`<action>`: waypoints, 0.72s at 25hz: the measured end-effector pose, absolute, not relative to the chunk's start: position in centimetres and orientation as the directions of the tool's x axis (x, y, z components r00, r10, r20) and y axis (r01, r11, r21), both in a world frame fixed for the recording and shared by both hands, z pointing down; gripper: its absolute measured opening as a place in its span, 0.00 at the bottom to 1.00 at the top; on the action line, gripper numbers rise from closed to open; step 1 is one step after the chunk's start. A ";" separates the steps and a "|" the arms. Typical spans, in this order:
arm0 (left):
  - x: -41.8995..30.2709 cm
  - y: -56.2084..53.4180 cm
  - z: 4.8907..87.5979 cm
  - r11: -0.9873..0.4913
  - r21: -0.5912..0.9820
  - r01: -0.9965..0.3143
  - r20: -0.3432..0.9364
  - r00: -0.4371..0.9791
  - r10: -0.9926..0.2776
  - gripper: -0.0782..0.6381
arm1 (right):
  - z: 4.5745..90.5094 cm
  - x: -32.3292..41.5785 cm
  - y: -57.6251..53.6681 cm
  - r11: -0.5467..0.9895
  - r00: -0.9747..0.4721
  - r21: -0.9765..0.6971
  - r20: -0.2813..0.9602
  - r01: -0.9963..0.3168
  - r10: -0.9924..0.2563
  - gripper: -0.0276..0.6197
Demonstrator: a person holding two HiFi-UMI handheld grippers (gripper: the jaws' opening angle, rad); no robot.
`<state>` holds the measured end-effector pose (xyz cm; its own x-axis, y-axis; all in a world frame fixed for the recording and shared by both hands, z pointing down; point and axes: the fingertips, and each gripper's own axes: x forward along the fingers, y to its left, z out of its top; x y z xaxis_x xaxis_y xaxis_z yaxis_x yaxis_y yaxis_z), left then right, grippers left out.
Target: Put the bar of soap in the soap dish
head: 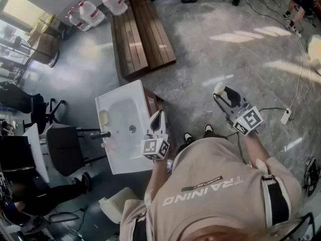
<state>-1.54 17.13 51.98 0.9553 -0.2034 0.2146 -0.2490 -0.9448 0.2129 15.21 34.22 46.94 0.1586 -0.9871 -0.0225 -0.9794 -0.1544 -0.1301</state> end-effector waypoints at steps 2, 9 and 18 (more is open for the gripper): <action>-0.9 17.2 52.0 -0.945 0.208 -0.253 0.217 0.954 -0.207 0.12 | 46.9 15.7 34.2 -0.142 0.147 -0.132 -0.030 -0.981 -0.989 0.30; 0.7 18.4 52.4 -0.942 0.199 -0.270 0.233 0.947 -0.222 0.12 | 47.1 16.7 34.2 -0.094 0.100 -0.127 -0.045 -0.987 -0.994 0.30; 1.8 19.9 52.3 -0.930 0.185 -0.319 0.233 0.933 -0.274 0.12 | 47.9 17.8 34.9 -0.043 0.049 -0.119 -0.047 -0.992 -0.998 0.30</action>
<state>1.75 19.85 52.26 0.9331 -0.2738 0.2332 -0.3190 -0.9295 0.1849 17.79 34.94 47.88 0.0492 -0.9977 -0.0471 -0.9920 -0.0433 -0.1189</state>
